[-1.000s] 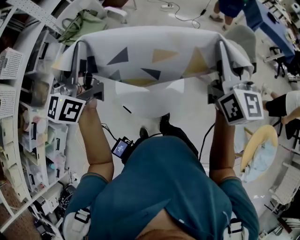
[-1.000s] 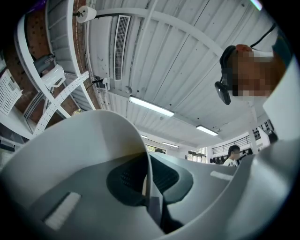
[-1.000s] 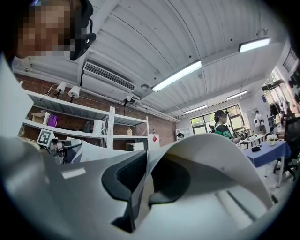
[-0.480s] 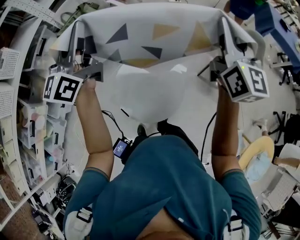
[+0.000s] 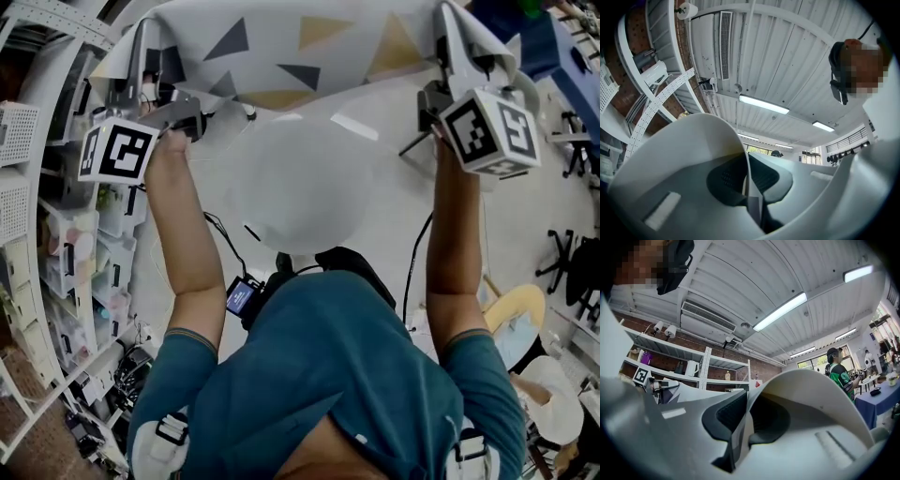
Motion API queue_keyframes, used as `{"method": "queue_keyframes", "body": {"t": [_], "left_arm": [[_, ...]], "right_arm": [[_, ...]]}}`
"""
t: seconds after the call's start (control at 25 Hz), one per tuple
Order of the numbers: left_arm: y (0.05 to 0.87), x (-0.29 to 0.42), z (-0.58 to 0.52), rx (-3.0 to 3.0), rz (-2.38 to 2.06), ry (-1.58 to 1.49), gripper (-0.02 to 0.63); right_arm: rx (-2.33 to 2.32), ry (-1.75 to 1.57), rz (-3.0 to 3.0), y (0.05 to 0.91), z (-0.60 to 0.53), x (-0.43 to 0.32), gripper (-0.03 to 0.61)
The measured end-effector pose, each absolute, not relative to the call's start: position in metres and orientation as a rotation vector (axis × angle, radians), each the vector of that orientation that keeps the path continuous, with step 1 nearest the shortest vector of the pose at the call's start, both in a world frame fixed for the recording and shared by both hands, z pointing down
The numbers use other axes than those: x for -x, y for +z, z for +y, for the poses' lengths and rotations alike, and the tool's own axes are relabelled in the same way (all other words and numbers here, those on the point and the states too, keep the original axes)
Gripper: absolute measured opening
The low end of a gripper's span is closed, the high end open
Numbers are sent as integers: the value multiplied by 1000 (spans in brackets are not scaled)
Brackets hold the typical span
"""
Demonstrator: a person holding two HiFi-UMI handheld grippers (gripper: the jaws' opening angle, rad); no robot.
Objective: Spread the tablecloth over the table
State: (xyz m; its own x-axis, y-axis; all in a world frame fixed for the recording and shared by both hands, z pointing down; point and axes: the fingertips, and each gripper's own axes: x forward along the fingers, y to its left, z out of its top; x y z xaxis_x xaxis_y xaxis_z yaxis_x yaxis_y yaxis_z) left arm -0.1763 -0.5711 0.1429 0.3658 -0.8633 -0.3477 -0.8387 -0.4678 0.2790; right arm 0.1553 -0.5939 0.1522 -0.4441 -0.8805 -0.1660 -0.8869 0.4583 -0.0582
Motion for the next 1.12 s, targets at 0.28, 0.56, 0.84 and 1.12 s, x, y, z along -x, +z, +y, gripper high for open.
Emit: {"method": "queue_keyframes", "body": {"t": [0.28,0.56,0.84,1.12], "left_arm": [[140,193,-604,-2497,-1633,-740,3],[177,194,-610,-2493,-1651,-601,3],[214,197,-598,-2462,-1649,-526,3],[241,210,-567,-2426,-1643,-495,3]], "right_arm": [[1524,99,2523,145,-627,-142,28],[1508,52,2582,176,-624,-131,29],[1561,-97,2556,229,-612,-138,29],[1568,-169,2568,256,-582,-124,28]]}}
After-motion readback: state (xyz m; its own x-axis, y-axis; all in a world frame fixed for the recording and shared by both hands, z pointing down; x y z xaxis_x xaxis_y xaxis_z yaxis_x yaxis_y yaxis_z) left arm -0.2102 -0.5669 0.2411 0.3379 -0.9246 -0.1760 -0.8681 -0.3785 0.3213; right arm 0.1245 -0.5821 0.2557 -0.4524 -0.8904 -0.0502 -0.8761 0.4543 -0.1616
